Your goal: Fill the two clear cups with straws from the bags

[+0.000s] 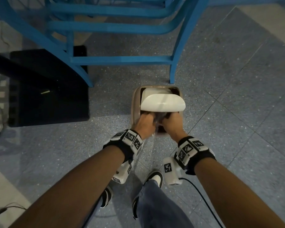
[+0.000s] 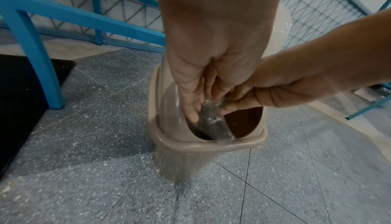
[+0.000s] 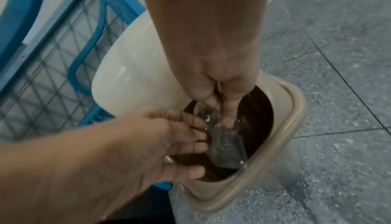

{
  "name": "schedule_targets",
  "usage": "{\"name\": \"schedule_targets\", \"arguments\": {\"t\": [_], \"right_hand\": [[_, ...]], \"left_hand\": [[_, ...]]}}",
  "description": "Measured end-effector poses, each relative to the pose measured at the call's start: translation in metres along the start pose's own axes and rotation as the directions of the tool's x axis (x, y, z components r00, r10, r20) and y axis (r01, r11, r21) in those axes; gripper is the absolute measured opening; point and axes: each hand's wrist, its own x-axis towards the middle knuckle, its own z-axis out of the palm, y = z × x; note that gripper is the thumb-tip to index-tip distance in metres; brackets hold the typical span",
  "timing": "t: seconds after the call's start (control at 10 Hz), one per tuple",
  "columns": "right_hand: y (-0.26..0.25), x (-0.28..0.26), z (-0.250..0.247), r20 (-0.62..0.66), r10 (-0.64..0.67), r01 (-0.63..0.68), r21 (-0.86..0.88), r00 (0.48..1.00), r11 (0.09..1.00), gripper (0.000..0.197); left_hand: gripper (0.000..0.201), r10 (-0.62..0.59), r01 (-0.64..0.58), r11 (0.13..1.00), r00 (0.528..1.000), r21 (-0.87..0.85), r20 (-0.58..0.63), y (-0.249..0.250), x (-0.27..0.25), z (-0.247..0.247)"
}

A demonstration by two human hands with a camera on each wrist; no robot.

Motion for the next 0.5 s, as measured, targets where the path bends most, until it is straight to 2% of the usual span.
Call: {"name": "schedule_targets", "arguments": {"t": [0.1, 0.3, 0.4, 0.5], "right_hand": [[0.001, 0.0, 0.004, 0.077, 0.016, -0.017, 0.009, 0.997, 1.0, 0.042], [-0.003, -0.012, -0.004, 0.212, -0.027, 0.077, -0.234, 0.977, 0.969, 0.022], [-0.019, -0.036, -0.016, 0.26, -0.093, 0.168, -0.282, 0.961, 0.944, 0.022], [-0.049, -0.076, -0.036, 0.365, -0.201, 0.323, -0.313, 0.909, 0.893, 0.024]], "left_hand": [[0.041, 0.036, -0.036, 0.999, 0.999, -0.001, -0.009, -0.005, -0.005, 0.0], [0.037, 0.074, -0.074, 0.997, 0.997, -0.012, 0.024, -0.005, -0.02, -0.011], [0.036, 0.074, -0.074, 0.997, 0.997, -0.032, 0.013, 0.006, -0.036, -0.028], [0.022, 0.075, -0.073, 0.997, 0.995, -0.027, 0.06, 0.015, -0.064, -0.047]]}}
